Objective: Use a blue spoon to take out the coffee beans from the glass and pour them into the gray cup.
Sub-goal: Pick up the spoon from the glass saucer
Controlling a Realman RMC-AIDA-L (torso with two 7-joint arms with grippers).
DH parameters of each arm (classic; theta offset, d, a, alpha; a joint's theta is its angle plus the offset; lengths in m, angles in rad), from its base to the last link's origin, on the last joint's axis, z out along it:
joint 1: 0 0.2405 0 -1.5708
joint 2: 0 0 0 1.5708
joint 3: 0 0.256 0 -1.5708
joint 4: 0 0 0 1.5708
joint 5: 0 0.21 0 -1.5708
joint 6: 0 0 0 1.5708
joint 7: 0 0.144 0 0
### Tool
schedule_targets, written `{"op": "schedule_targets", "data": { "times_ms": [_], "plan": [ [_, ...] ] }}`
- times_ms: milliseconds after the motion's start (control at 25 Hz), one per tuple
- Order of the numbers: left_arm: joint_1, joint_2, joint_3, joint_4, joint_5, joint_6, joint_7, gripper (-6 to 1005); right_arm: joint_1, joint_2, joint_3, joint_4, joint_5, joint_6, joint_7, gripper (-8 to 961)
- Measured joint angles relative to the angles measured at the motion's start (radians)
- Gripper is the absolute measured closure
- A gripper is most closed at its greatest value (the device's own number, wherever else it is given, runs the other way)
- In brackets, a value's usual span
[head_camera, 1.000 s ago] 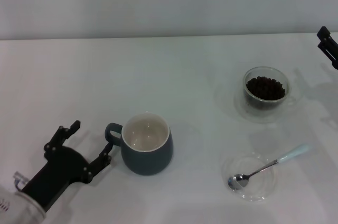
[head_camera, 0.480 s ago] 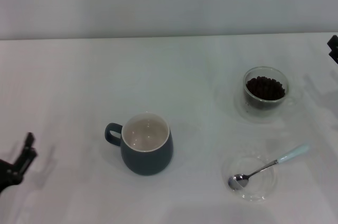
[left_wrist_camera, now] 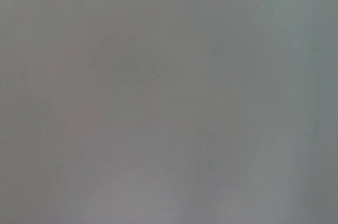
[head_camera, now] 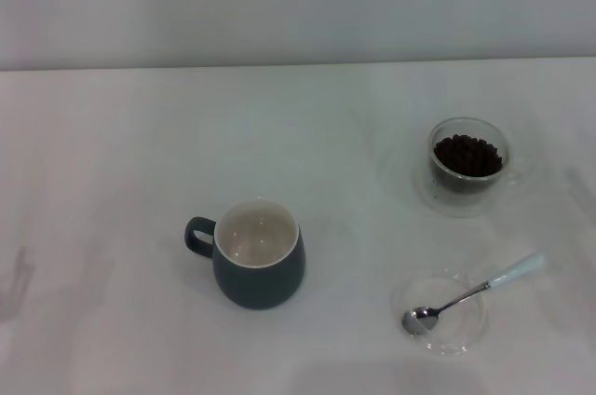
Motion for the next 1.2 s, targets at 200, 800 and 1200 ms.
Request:
{"op": "schedule_targets", "data": {
  "times_ms": [200,800,1200],
  "plan": [
    [-0.009,-0.003,0.0,-0.005,-0.082,0.002,0.0,123,-0.032,-0.032,-0.111,0.006,0.0,-0.042,0.157,101],
    [-0.036,-0.001,0.0,-0.003,-0.103,0.005,-0.009,123,-0.054,-0.024,-0.296,0.057,0.0,-0.059,0.323,101],
    [-0.085,-0.001,0.003,-0.006,-0.097,0.005,-0.007,123,-0.054,0.012,-0.372,0.072,0.0,-0.005,0.32,102]
  ]
}}
